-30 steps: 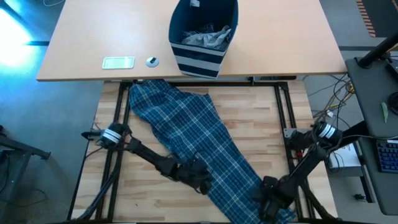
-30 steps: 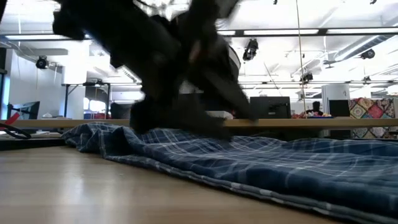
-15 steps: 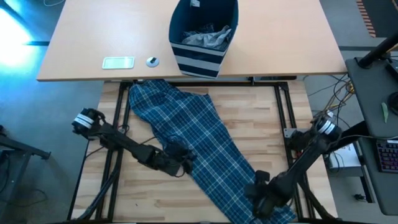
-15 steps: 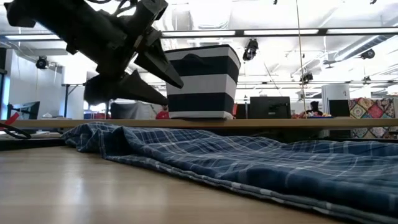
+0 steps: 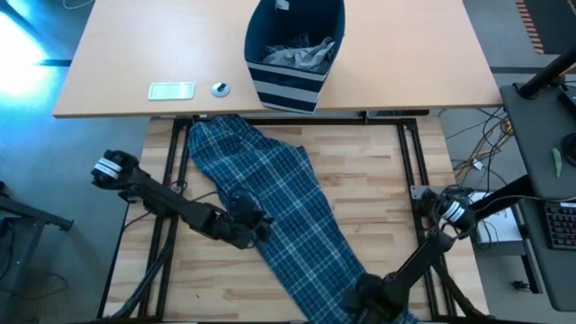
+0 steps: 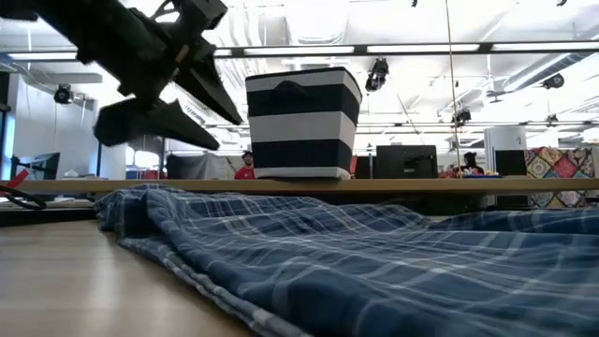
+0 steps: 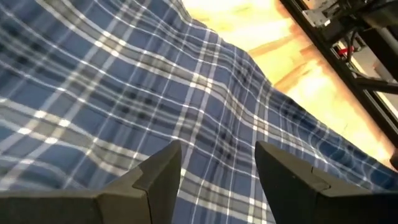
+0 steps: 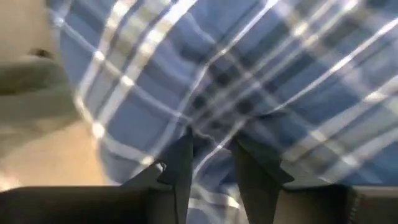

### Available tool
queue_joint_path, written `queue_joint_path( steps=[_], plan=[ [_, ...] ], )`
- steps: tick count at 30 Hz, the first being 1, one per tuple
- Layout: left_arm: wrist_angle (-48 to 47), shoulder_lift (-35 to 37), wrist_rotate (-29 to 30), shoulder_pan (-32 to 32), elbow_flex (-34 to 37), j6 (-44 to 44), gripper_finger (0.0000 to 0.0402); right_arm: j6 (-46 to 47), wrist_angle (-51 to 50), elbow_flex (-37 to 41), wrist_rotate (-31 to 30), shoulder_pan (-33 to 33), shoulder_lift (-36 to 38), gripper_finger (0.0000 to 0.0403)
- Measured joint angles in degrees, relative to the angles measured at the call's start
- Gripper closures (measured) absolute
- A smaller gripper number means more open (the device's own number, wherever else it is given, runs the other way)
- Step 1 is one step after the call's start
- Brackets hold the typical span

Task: Fold Laundry from Bin
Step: Fold the blue patterned pants

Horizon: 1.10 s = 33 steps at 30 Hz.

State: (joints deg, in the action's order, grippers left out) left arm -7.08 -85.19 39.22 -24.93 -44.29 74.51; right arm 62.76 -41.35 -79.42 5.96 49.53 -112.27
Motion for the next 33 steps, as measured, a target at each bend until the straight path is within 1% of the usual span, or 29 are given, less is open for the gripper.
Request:
queue_joint_path(
  steps=[3, 7, 11, 13, 16, 20, 23, 25, 28, 30, 33],
  plan=[
    [-2.9, 2.1, -0.9, -0.2, 0.0, 1.1, 0.0213, -2.7, -7.2, -2.1, -0.8, -0.5, 1.7, 0.0304],
    [-3.6, 3.0, -1.1, -0.3, 0.0, 2.5, 0.0213, -3.4, -11.5, -2.8, -3.0, -0.9, 7.8, 0.0308],
    [-3.0, 3.1, -3.0, 0.7, 0.0, 2.8, 0.0213, -3.3, -12.9, 0.0, -8.9, -2.5, 14.7, 0.0310],
    [-3.0, 3.7, -5.9, 2.7, 0.0, 2.8, 0.0214, -3.3, -12.5, 2.5, -11.1, -4.0, 18.7, 0.0310],
    [-4.7, 4.4, -9.7, 7.3, 0.0, 3.2, 0.0221, -4.4, -12.3, 7.6, -12.6, -7.2, 23.8, 0.0310],
    [-10.4, 6.1, -10.4, 14.1, 0.0, 5.9, 0.0226, -8.7, -9.6, 14.3, -12.5, -13.1, 28.4, 0.0310],
    [-15.3, 7.9, -11.6, 19.3, 0.0, 6.6, 0.0217, -14.0, -4.6, 18.5, -11.9, -18.0, 30.9, 0.0308],
    [-19.2, 9.3, -13.7, 23.2, 0.0, 6.0, 0.0201, -18.5, -2.6, 20.5, -11.6, -21.5, 31.7, 0.0302],
    [-25.2, 11.4, -16.6, 29.9, 0.0, 5.4, 0.0165, -25.6, 1.3, 22.3, -11.5, -27.2, 32.5, 0.0283],
    [-29.2, 12.6, -17.7, 34.6, 0.0, 5.3, 0.0137, -30.2, 4.3, 23.1, -11.7, -30.9, 32.4, 0.0265],
    [-35.6, 13.5, -17.4, 40.5, 0.0, 6.0, 0.0103, -37.2, 9.6, 24.5, -11.6, -35.8, 31.6, 0.0241]
  ],
)
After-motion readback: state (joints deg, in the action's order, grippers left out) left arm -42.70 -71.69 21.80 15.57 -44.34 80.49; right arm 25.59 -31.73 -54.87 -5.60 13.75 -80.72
